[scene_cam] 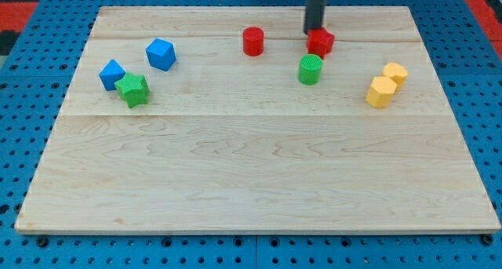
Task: Move the red blocks towards the yellow blocks
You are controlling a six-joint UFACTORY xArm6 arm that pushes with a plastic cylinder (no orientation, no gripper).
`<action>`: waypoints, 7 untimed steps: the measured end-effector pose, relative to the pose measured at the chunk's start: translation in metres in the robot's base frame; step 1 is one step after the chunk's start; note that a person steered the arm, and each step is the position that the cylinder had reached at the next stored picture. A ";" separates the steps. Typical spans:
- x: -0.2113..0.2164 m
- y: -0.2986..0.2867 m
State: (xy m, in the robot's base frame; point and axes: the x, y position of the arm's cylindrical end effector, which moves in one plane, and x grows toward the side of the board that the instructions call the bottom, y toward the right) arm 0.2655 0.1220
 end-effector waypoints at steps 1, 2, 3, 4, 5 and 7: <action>0.045 0.057; -0.002 0.038; 0.010 -0.029; 0.047 0.001; 0.057 0.040; -0.032 -0.071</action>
State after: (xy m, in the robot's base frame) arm 0.2337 0.0511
